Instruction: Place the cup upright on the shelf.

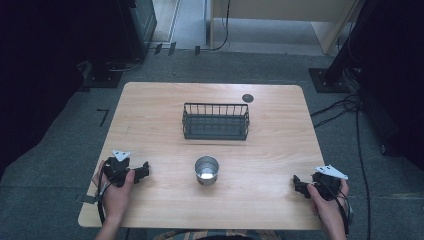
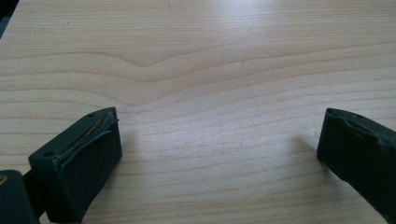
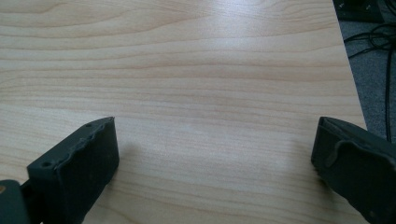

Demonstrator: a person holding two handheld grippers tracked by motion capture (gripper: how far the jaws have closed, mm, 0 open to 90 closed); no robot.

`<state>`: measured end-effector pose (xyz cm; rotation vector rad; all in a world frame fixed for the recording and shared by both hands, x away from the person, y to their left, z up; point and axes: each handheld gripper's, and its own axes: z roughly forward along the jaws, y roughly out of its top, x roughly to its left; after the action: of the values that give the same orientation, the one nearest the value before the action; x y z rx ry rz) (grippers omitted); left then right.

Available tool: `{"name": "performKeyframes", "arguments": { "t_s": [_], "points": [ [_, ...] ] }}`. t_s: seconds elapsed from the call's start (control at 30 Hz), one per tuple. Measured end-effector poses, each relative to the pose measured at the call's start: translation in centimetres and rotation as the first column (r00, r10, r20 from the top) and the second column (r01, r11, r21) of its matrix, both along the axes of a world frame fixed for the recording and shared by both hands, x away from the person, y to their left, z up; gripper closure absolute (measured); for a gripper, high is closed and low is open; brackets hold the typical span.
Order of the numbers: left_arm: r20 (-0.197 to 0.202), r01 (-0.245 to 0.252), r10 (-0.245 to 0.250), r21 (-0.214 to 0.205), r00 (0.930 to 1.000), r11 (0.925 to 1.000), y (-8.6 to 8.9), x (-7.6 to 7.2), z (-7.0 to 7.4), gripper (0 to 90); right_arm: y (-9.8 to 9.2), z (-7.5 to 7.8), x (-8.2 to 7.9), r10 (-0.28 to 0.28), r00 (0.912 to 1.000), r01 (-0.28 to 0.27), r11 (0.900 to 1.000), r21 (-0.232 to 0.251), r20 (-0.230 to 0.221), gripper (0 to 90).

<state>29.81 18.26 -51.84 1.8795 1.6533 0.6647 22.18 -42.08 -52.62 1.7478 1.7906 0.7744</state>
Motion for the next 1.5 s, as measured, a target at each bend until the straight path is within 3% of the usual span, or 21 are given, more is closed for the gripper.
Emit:
{"name": "performKeyframes", "arguments": {
  "t_s": [0.13,0.27,0.5,0.73,0.93,1.17,1.5],
  "points": [
    [0.000,0.000,0.000,0.000,1.0000,1.0000,0.0,0.0,0.0,0.0,0.5,0.3,0.0,0.000,0.9997,0.000,0.9999,0.016,0.023,5.5],
    [0.000,0.000,0.000,0.000,1.0000,1.0000,0.0,0.0,0.0,0.0,1.3,1.3,0.0,0.029,0.9979,-0.032,0.9981,0.053,0.058,4.9],
    [0.001,0.001,-0.001,-0.001,1.0000,1.0000,0.0,-0.1,0.0,0.0,2.8,3.2,0.8,0.077,0.9928,-0.082,0.9951,0.055,0.093,5.1],
    [0.002,-0.004,0.004,-0.002,1.0000,1.0000,0.0,-0.1,0.0,0.0,5.7,5.1,1.4,0.163,0.9746,-0.170,0.9850,0.031,0.153,3.0],
    [0.003,-0.006,0.006,-0.001,1.0000,1.0000,0.0,-0.1,0.0,0.0,7.5,6.1,1.8,0.230,0.9592,-0.234,0.9722,0.008,0.164,2.0],
    [0.003,-0.006,0.006,-0.002,1.0000,1.0000,0.1,-0.1,0.0,0.0,9.9,7.2,2.3,0.286,0.9422,-0.294,0.9554,0.026,0.175,2.0],
    [0.003,-0.006,0.006,-0.001,1.0000,1.0000,0.1,-0.1,0.0,0.0,12.7,7.6,2.6,0.353,0.9177,-0.364,0.9308,0.030,0.182,2.0]
  ]
}}
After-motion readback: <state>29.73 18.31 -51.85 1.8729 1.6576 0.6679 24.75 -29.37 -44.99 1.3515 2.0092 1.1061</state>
